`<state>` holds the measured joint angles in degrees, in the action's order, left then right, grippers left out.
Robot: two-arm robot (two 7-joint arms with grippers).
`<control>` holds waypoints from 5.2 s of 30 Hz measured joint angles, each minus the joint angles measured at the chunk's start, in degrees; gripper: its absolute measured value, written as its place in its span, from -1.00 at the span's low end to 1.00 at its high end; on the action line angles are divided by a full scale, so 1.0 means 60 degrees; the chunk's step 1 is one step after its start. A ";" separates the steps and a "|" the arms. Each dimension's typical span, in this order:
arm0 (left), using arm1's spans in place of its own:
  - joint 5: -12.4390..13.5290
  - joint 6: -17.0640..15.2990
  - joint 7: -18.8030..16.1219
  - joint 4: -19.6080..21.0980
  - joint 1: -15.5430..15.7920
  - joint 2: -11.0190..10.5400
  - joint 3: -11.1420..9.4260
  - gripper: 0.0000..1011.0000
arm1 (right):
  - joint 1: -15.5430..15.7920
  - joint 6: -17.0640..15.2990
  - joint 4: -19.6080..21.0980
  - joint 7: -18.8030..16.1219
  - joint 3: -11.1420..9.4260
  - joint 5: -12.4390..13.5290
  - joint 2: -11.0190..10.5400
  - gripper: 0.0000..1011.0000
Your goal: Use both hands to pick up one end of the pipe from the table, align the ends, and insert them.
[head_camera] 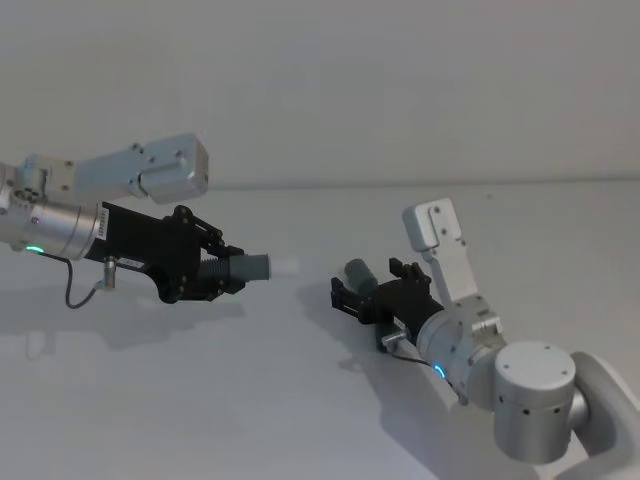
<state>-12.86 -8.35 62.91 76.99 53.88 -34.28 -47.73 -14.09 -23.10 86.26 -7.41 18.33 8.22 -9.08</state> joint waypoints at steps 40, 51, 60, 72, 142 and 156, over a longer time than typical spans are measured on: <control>0.0000 0.0000 0.0000 0.0006 0.0000 -0.0008 0.0000 -0.34 | -0.0694 -0.0695 -0.1109 -0.0120 -0.0416 0.0026 0.0341 0.63; 0.0000 0.0000 0.0001 0.0006 0.0000 -0.0008 0.0001 -0.34 | -0.0702 -0.0696 -0.1142 -0.0134 -0.0431 0.0039 0.0350 -0.08; 0.0000 0.0000 0.0001 0.0006 0.0000 -0.0008 0.0001 -0.34 | -0.0708 -0.0694 -0.1150 -0.0138 -0.0440 0.0042 0.0357 -0.44; 0.0001 0.0000 0.0000 0.0006 0.0000 -0.0008 0.0001 -0.34 | -0.0708 -0.0693 -0.1161 -0.0138 -0.0446 0.0042 0.0358 -0.48; 0.0000 0.0000 0.0001 0.0006 -0.0001 -0.0008 0.0001 -0.34 | -0.0707 -0.0696 -0.1161 -0.0136 -0.0445 0.0039 0.0358 -0.48; 0.0000 0.0000 0.0001 0.0006 -0.0001 -0.0008 0.0001 -0.34 | -0.0707 -0.0695 -0.1161 -0.0136 -0.0445 0.0039 0.0358 -0.48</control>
<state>-12.86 -8.35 62.92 77.02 53.88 -34.32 -47.72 -18.33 -27.27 79.29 -8.22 15.67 8.45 -6.93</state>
